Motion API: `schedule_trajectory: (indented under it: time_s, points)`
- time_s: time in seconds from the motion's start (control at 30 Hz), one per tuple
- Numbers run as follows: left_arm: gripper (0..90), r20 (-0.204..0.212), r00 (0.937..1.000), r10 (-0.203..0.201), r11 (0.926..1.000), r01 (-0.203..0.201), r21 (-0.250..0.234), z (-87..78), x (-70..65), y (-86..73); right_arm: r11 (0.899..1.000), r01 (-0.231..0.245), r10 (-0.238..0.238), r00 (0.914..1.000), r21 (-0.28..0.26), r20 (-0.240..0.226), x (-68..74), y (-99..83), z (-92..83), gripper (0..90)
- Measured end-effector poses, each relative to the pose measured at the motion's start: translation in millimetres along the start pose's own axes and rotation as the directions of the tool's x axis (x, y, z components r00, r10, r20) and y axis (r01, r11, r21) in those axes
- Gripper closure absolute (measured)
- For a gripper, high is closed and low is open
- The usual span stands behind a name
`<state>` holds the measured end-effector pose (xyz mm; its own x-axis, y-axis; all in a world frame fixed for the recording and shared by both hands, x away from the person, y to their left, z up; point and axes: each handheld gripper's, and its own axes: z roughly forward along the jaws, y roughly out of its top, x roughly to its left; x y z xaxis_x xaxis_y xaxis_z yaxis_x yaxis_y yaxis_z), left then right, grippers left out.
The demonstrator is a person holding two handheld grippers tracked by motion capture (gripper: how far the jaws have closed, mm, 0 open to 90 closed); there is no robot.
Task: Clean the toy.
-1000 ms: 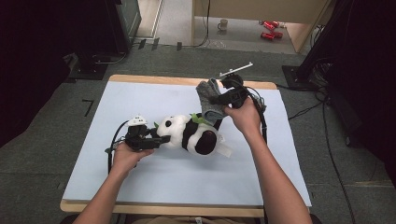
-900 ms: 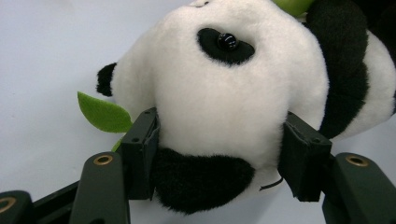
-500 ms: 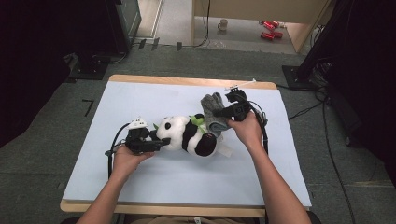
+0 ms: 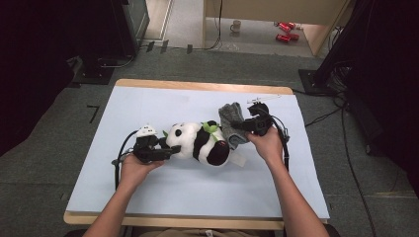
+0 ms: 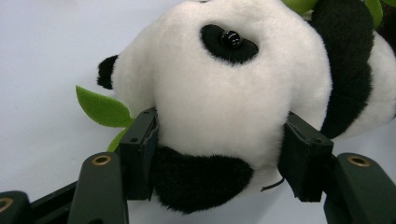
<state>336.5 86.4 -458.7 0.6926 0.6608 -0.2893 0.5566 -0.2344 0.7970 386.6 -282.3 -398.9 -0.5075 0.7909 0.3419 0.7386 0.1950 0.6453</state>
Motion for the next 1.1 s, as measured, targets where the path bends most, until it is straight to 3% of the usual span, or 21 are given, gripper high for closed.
schedule_trajectory:
  time_s: [0.4,0.6,0.87,1.1]
  points:
    - [38.2,0.008,1.0,-0.004,1.0,0.004,-0.006,0.2,1.1,0.3,0.999,-0.016,0.016,0.9999,-0.029,-0.002,-11.0,-12.1,-3.0,77.8]
    - [38.1,0.008,1.0,-0.001,1.0,0.001,0.0,0.0,1.3,0.6,0.997,-0.051,0.05,0.9985,-0.054,-0.024,-19.1,-30.8,-6.0,77.9]
    - [38.1,0.014,0.9999,-0.009,1.0,0.009,-0.002,0.1,3.1,0.5,0.997,-0.079,0.079,0.9969,-0.017,0.004,-32.9,-43.0,-8.8,77.8]
    - [37.8,0.003,0.9999,0.014,0.9998,-0.014,0.012,-0.5,0.9,0.6,0.997,-0.079,0.079,0.9965,-0.013,0.029,-44.2,-39.2,-19.5,78.0]
